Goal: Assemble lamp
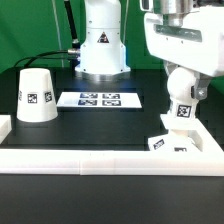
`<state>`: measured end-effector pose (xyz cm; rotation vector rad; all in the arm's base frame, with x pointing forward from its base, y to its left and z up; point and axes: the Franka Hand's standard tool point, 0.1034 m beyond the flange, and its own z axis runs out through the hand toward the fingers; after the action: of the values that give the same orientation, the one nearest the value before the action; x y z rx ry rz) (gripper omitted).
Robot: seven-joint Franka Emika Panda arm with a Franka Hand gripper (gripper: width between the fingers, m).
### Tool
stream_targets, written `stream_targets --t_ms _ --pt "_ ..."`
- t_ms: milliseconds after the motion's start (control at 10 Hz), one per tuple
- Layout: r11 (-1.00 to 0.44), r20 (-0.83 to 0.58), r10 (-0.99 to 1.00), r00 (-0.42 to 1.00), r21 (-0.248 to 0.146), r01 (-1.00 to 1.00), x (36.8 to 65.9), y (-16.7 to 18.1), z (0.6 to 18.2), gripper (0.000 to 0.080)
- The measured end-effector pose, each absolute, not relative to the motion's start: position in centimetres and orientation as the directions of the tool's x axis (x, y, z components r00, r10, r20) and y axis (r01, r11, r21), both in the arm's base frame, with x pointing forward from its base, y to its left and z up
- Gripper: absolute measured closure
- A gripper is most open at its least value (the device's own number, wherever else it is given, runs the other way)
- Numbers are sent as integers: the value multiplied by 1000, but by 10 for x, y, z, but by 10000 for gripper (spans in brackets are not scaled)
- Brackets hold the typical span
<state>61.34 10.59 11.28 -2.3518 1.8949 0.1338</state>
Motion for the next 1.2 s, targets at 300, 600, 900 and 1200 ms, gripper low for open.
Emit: stream_targets --t_ms 300,600,900,1200 --pt "-99 -160 -982 101 -24 -995 614 106 113 219" --pt "-58 -166 -984 61 -18 -998 614 109 114 119" --pt "-241 -158 -956 246 -46 -969 614 106 113 103" --pt "-500 -146 -851 505 -69 -863 610 110 112 101"
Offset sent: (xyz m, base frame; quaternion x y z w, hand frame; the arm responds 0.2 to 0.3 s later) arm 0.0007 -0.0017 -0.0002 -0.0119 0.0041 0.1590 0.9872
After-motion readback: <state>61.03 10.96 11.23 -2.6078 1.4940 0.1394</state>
